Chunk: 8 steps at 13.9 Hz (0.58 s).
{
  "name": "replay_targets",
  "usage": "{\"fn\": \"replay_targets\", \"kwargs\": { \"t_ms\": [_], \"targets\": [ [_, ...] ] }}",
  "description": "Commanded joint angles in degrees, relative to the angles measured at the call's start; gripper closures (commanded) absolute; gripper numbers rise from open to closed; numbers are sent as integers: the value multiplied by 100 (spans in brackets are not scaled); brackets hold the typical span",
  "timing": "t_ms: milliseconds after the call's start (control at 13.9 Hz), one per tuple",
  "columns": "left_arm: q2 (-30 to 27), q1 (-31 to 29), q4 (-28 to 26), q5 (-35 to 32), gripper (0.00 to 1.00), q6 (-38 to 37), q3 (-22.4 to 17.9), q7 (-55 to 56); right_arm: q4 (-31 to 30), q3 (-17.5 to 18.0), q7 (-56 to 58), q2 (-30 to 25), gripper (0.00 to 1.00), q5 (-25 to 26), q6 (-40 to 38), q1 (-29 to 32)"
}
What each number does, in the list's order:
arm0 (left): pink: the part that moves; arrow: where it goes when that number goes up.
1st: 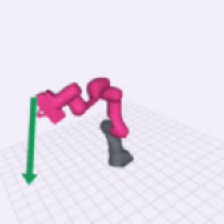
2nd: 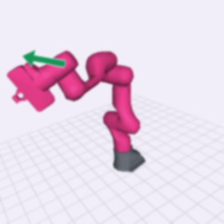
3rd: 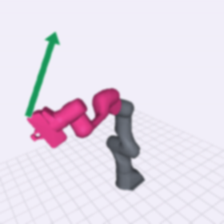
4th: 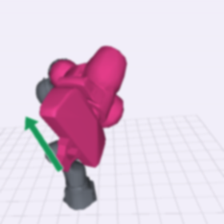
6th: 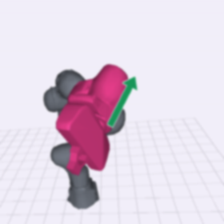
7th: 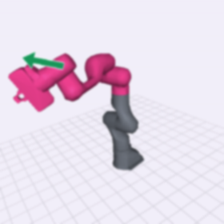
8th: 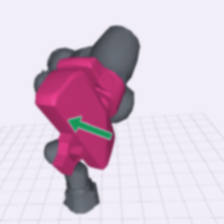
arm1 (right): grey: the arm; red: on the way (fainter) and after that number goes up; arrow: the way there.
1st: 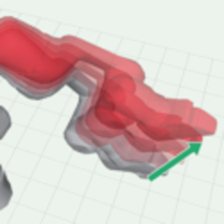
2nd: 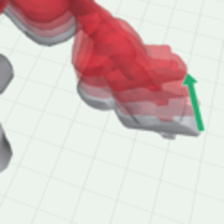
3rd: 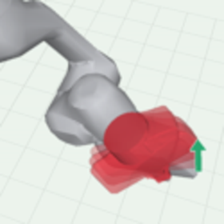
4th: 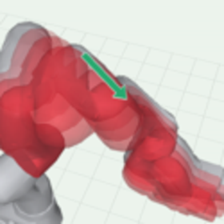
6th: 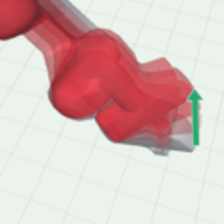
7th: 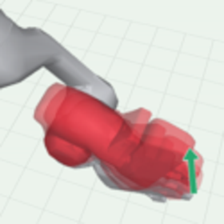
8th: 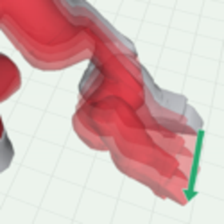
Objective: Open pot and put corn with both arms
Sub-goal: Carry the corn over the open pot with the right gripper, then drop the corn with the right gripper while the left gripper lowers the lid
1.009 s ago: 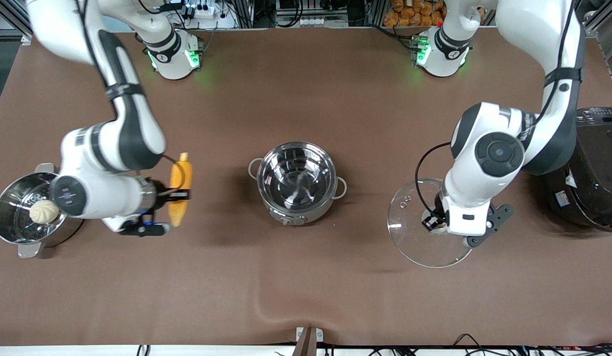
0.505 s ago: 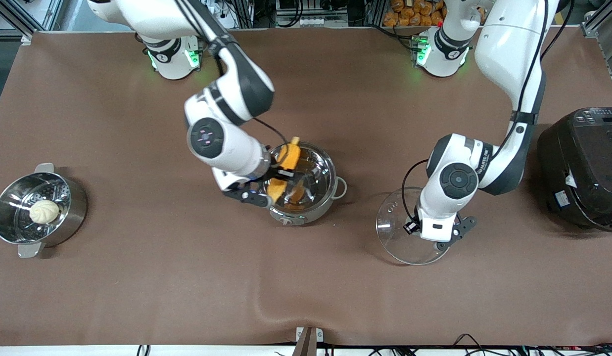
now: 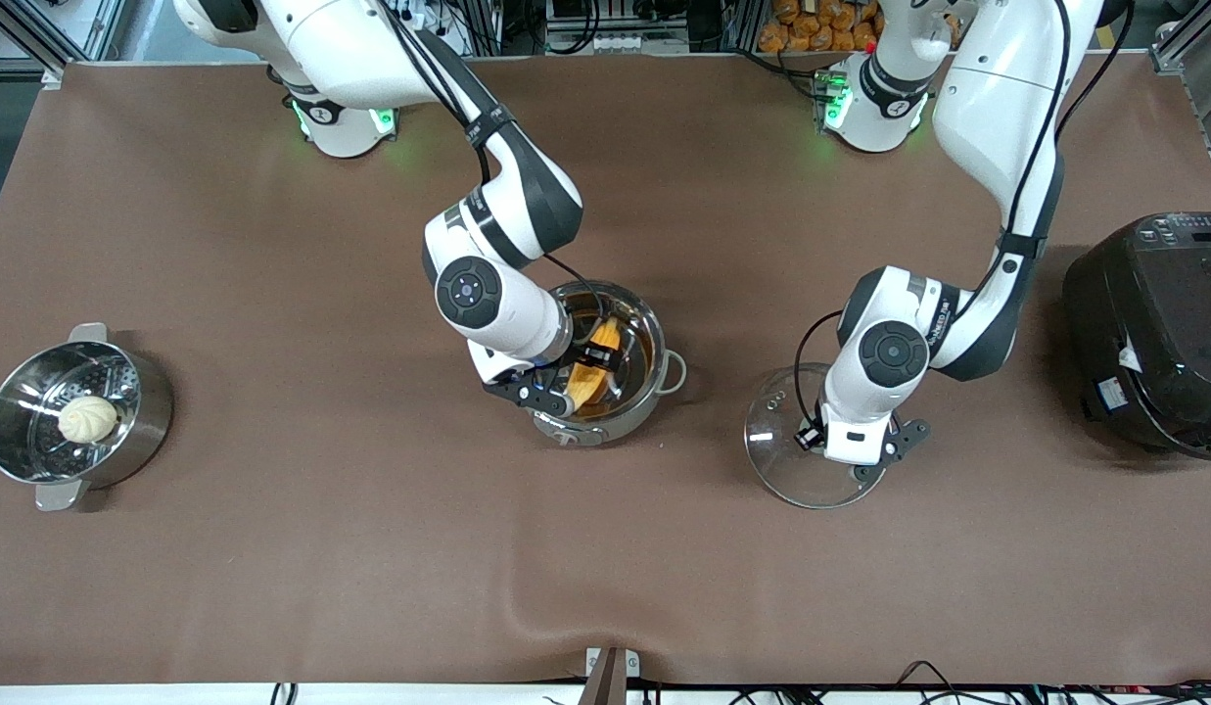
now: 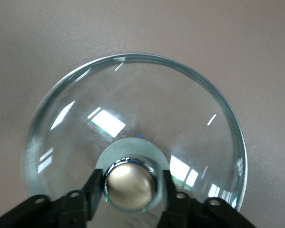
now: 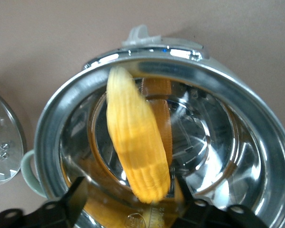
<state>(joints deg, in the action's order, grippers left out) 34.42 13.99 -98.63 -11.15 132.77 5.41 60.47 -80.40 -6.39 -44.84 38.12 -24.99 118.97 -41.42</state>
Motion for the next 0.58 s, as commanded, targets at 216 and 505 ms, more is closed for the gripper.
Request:
{"fn": "replay_targets", "kwargs": {
  "t_ms": [216,505],
  "targets": [
    [-996,-194,-376,-177,0,-373,39,-235,-64,-274,782,-857,0,825,-1374,748],
    [-1928,-423,-324,-168,0,-1207,65,-1429,-81,-319,2045,-1412,0,1523,-2103,1625]
  ]
}}
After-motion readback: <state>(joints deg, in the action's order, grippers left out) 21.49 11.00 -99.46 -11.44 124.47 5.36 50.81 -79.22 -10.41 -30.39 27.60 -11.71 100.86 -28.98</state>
